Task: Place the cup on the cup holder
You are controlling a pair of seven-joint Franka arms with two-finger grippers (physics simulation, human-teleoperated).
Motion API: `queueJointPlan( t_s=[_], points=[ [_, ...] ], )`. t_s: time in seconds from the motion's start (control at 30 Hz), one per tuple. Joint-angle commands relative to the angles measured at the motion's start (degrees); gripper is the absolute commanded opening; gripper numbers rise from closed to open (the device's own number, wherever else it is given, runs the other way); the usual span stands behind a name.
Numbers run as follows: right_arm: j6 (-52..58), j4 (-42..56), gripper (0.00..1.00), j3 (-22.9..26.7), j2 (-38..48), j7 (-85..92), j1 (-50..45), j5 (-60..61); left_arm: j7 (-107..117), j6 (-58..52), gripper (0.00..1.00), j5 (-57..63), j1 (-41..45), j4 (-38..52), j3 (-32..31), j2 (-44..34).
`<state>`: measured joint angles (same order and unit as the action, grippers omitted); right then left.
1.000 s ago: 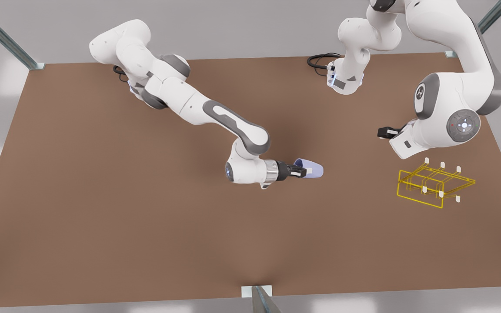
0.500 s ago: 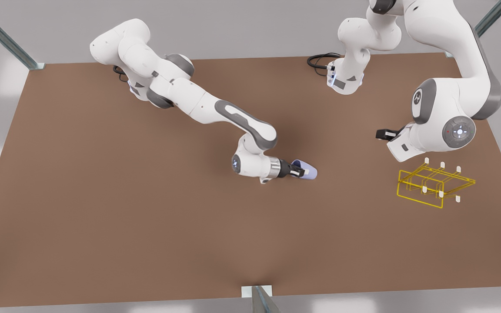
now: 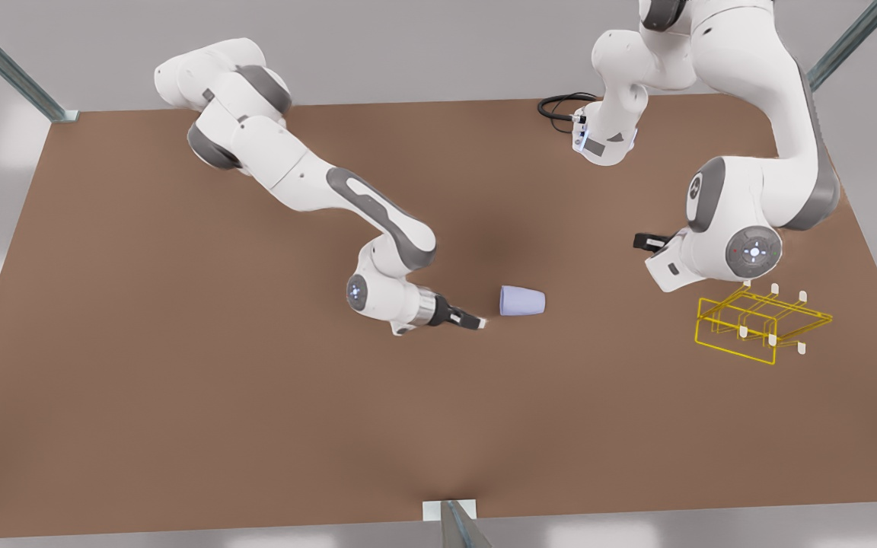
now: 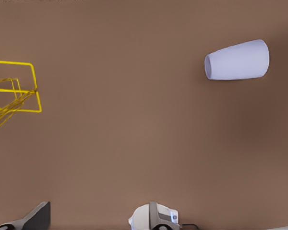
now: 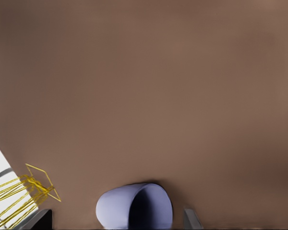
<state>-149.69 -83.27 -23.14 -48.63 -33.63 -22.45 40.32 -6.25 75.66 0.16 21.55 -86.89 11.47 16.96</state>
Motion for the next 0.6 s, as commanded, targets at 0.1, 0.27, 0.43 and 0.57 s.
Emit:
queueJointPlan(
  t_s=[0.1, 0.27, 0.43, 0.57],
  points=[
    [38.5, -2.2, 1.0, 12.9, 21.7, 4.3, 6.4, -26.0, 65.6, 22.0, 1.0, -6.4, 12.3, 1.5, -2.9, 11.0],
    [68.5, 0.3, 1.0, 16.2, 39.5, 27.6, 17.8, -43.1, 98.4, 58.3, 1.0, -10.2, 8.9, -16.5, -11.0, 9.0],
    [57.9, -9.5, 1.0, 17.5, 43.6, 34.7, 20.3, -42.8, 102.5, 54.9, 1.0, -11.8, 6.3, -19.5, -10.9, 4.3],
    [55.3, -9.3, 1.0, 17.4, 42.8, 34.7, 19.4, -42.7, 119.1, 46.2, 1.0, -13.6, 3.8, -12.1, -10.2, 9.1]
  ],
)
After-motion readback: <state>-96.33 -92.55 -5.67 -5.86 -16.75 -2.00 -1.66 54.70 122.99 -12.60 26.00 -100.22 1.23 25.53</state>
